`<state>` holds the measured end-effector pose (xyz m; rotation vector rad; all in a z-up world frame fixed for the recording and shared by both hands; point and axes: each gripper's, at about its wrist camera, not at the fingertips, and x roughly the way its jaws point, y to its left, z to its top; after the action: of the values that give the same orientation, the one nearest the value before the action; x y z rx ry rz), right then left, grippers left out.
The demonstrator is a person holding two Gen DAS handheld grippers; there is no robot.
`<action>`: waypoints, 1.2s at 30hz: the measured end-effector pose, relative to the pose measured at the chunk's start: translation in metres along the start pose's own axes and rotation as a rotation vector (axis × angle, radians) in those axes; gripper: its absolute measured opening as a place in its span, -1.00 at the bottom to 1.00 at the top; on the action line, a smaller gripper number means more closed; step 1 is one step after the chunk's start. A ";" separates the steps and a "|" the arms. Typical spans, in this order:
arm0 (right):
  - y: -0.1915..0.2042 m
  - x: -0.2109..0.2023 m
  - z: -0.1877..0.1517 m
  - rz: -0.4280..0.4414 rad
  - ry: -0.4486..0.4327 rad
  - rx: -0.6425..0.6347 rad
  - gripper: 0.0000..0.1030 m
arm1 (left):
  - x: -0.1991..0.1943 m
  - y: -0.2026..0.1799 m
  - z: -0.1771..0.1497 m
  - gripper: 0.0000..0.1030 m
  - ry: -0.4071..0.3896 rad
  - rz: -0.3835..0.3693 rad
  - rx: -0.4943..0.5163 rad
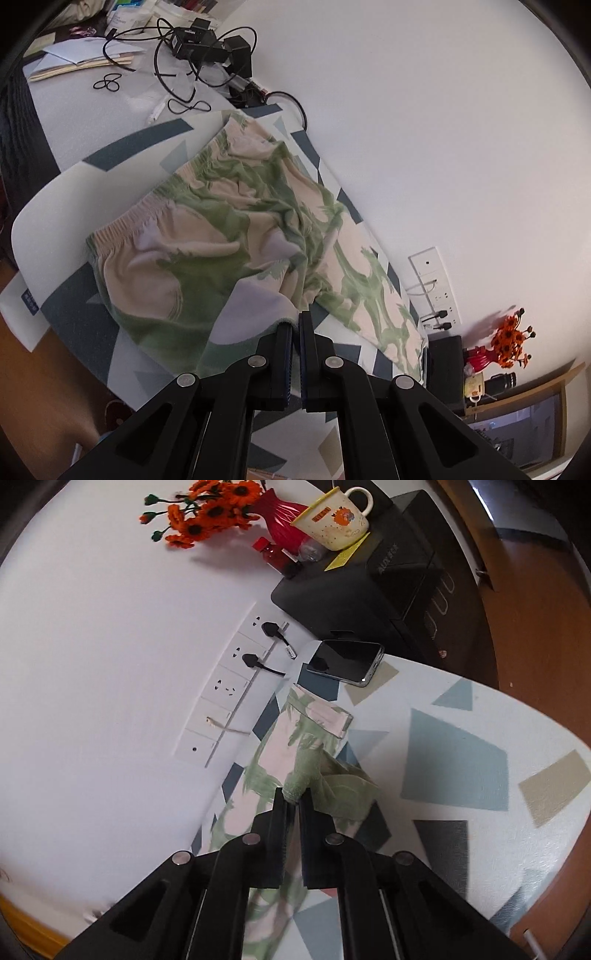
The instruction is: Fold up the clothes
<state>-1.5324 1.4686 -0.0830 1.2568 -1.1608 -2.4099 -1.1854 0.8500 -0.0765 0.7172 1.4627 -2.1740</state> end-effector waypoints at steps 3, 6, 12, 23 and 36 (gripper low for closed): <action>-0.058 -0.009 -0.021 -0.150 0.028 0.148 -0.32 | 0.001 0.007 -0.007 -0.96 0.017 0.019 -0.014; -0.112 -0.014 -0.041 -0.238 0.057 0.344 -0.28 | 0.003 0.012 -0.010 -0.96 0.028 0.029 -0.025; -0.103 0.006 -0.058 -0.246 0.142 0.268 -0.27 | 0.001 0.006 -0.013 -0.96 0.012 0.028 -0.008; -0.092 0.037 -0.065 -0.293 0.138 0.157 -0.44 | -0.013 0.012 -0.012 -0.96 -0.024 0.049 -0.034; 0.026 -0.041 -0.002 0.163 -0.127 0.020 -0.87 | -0.060 -0.053 0.002 -0.96 -0.096 -0.050 0.202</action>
<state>-1.5104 1.4697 -0.0398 0.9850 -1.2716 -2.3917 -1.1712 0.8711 -0.0003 0.6377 1.2379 -2.3840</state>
